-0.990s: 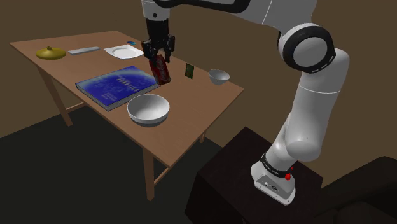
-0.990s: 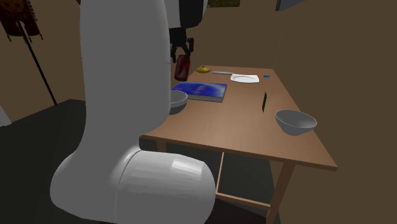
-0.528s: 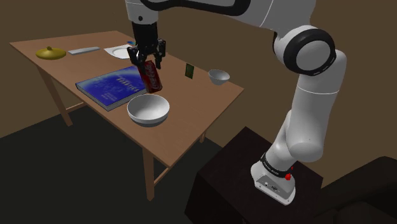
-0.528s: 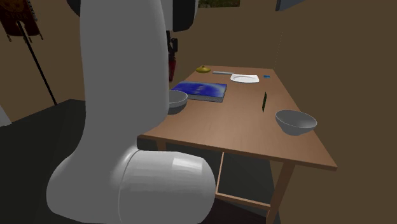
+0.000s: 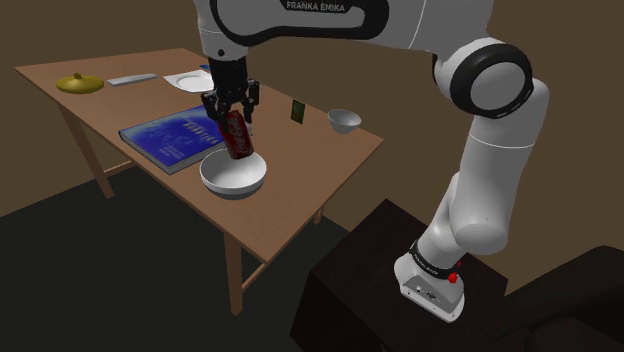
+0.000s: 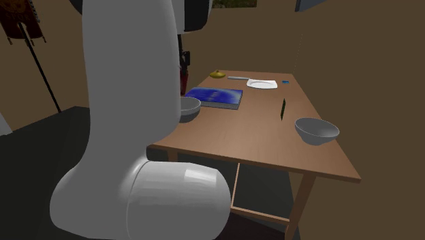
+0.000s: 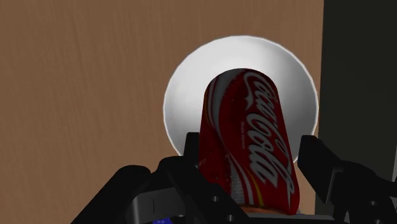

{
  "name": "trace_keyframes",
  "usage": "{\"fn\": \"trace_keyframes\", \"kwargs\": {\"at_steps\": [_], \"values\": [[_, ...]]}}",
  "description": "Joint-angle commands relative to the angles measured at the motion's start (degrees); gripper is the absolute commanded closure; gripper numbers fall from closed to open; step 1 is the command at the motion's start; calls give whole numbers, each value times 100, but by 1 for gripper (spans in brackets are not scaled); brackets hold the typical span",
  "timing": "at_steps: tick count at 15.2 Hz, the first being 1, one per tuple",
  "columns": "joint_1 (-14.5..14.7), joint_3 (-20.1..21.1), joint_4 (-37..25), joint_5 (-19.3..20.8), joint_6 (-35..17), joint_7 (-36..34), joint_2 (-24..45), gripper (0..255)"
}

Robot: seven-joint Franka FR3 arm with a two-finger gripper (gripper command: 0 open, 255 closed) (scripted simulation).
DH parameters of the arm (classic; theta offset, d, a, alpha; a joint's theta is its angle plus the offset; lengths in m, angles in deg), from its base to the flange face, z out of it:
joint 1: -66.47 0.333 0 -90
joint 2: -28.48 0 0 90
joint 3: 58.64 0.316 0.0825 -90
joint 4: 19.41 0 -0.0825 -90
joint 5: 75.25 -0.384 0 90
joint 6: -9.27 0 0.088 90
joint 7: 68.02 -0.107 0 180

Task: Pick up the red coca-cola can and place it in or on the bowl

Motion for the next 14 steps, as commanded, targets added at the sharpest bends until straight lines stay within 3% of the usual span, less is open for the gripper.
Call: {"fn": "trace_keyframes", "kwargs": {"at_steps": [1,10,14], "values": [[-17,-5,213,-6,-184,-2,-36,255],[-43,-16,895,3,-860,-45,-41,255],[-42,-16,895,3,-860,-45,-41,255]]}}
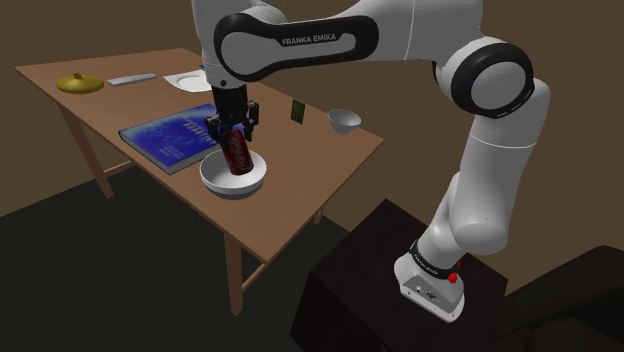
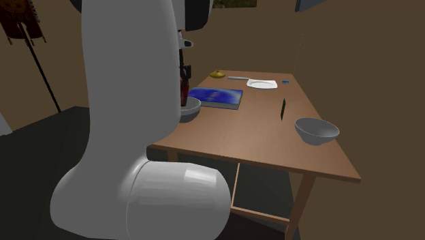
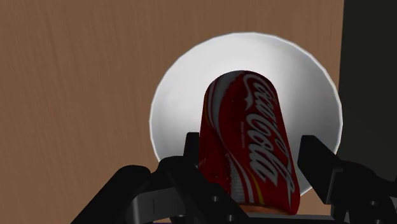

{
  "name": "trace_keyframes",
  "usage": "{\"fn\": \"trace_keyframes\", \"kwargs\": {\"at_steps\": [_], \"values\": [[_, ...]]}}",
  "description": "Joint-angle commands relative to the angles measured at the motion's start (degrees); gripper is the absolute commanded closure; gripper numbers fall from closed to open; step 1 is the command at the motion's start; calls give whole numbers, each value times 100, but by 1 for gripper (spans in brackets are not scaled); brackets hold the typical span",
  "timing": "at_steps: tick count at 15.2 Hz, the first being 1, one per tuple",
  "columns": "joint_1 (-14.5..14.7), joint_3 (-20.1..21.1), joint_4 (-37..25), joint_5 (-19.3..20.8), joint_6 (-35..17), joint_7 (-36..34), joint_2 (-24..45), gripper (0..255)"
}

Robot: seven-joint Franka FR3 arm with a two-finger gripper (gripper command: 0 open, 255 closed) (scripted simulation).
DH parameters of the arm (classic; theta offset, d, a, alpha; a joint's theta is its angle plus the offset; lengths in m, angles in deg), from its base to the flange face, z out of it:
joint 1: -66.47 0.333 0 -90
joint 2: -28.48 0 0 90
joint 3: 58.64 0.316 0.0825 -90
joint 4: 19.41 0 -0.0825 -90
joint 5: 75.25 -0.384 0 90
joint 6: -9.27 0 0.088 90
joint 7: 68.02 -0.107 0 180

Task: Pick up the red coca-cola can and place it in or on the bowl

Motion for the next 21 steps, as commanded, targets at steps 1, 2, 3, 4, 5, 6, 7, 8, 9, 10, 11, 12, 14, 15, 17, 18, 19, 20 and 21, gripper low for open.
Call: {"fn": "trace_keyframes", "kwargs": {"at_steps": [1,2,3,4,5,6,7,8,9,10,11,12,14,15,17,18,19,20,21], "values": [[0,0,3,0,-5,-1,-3,255],[0,0,3,0,-5,-1,-3,255],[0,0,3,0,-5,-1,-3,255],[1,1,3,0,-5,-2,-3,0],[1,1,3,0,-5,-2,-3,0],[1,0,3,0,-5,-1,-3,0],[0,0,3,0,-5,-1,-3,0],[0,0,3,0,-5,-1,-3,0],[0,0,3,0,-5,-1,-3,0],[14,6,-205,-1,191,3,9,0],[29,12,-427,0,392,7,31,0],[46,17,-663,4,597,9,63,0],[61,21,-861,9,763,11,96,0],[61,21,-859,9,762,11,95,0],[61,21,-861,9,763,11,96,0],[61,21,-861,9,763,11,96,0],[61,21,-861,9,763,11,96,0],[61,21,-861,9,763,11,96,0],[61,21,-861,9,763,11,96,0]]}}
